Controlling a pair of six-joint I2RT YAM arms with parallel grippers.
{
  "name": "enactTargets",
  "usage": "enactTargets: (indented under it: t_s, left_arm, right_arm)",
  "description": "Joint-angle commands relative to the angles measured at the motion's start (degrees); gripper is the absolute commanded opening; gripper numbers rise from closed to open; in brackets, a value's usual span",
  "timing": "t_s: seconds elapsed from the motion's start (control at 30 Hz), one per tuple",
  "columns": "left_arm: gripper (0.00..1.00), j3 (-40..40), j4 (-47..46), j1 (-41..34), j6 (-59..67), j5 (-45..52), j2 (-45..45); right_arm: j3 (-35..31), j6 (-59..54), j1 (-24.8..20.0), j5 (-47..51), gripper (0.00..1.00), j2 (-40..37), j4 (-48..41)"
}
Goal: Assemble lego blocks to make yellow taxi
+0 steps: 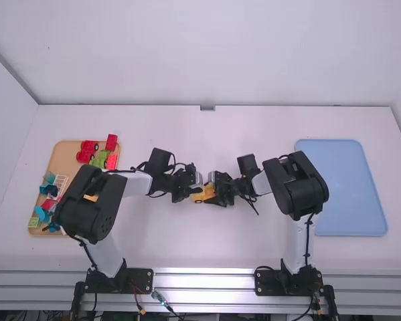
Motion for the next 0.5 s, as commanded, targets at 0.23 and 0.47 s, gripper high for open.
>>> enactTargets:
  t_s: [0.23,0.47]
  left_arm:
    - [0.02,-9.8,10.4,-0.2,-5.7,-8.5,1.4]
    - [0.02,-9.2,14.0,-0.2,-6.8,-9.0,1.4]
  right_arm:
    - [-0.9,0.7,-0.1,1.0,0.56,1.2,-0.6]
    - [-0.9,0.7,0.0,1.3,0.56,1.2,-0.6]
